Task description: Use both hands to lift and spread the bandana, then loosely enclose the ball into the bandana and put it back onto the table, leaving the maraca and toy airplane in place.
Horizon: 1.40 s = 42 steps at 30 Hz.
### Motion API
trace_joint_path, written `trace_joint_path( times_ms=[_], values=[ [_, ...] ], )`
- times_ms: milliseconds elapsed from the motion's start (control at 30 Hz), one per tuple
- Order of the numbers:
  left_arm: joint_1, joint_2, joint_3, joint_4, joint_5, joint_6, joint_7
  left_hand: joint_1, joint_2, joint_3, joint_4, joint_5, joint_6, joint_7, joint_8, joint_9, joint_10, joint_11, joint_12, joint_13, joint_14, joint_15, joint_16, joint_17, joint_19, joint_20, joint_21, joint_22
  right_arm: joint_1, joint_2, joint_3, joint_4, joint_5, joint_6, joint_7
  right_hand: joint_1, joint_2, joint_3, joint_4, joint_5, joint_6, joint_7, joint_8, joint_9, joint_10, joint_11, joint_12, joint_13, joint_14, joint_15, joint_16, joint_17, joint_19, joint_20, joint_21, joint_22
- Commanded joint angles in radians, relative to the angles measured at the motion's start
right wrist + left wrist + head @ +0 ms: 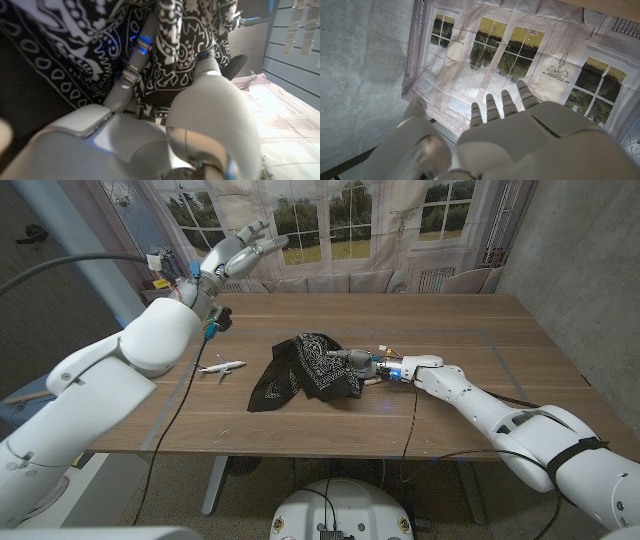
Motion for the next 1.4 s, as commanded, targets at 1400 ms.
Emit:
trace_joint_path(
  times_ms=[1400],
  values=[
    [-0.071,0.061,0.03,0.141,-0.078,-0.126,0.014,-0.015,0.0,-0.002,-0.01,0.005,-0.001,0.001,0.006,0.002,-0.009,0.003,0.005,0.002,-0.011,0.005,0.004,0.0,-0.01,0.001,-0.007,0.006,0.025,-0.123,-0.291,-0.356,-1.335,0.338,-1.486,0.198,0.065,0.258,-0.041,0.006,0.262,0.087,0.041,0.003,0.11,-0.08,0.014,0.019,0.212,-0.322,-0.028,0.059,-0.01,0.004,0.113,0.017]
  ],
)
